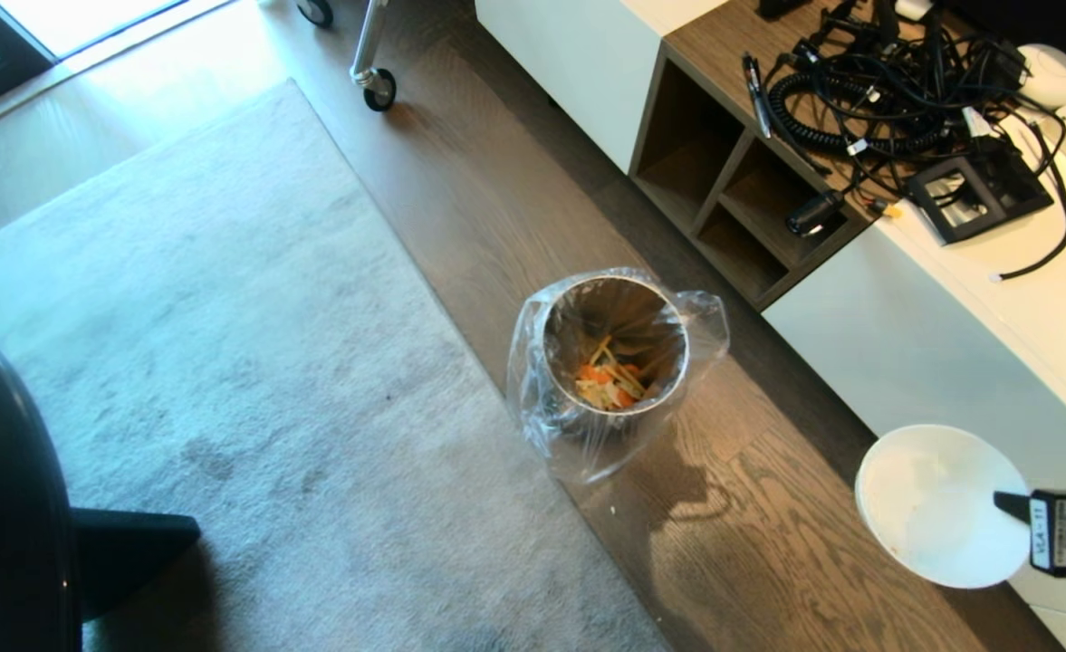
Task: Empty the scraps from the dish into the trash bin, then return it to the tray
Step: Put the bowl back to the table
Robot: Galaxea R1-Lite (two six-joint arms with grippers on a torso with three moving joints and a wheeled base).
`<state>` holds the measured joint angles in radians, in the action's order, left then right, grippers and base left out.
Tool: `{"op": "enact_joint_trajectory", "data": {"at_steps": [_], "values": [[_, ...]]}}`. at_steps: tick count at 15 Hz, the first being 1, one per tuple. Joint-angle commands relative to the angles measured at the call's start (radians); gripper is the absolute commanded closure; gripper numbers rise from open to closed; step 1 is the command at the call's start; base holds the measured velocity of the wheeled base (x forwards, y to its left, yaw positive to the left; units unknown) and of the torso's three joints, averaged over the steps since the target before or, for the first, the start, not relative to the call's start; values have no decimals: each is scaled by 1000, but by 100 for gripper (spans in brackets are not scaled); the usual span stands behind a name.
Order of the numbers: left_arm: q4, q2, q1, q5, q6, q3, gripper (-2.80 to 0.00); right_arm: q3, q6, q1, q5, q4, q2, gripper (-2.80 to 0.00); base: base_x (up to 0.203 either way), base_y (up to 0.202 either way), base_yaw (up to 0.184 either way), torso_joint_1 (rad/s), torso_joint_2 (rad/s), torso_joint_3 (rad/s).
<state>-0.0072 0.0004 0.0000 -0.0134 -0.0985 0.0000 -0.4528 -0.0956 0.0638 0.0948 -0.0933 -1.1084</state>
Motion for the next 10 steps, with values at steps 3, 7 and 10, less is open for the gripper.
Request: {"op": "enact_joint_trajectory", "data": {"at_steps": [3, 7, 10], "values": [[0, 0, 0, 0, -1, 0, 0, 242, -13, 1, 37, -159, 200, 0, 0, 0, 0, 0, 0, 0], [0, 0, 0, 0, -1, 0, 0, 418, 5, 1, 39, -323, 364, 0, 0, 0, 0, 0, 0, 0], [-1, 0, 0, 0, -1, 0, 0, 445, 78, 2, 35, -207, 559, 0, 0, 0, 0, 0, 0, 0]]}}
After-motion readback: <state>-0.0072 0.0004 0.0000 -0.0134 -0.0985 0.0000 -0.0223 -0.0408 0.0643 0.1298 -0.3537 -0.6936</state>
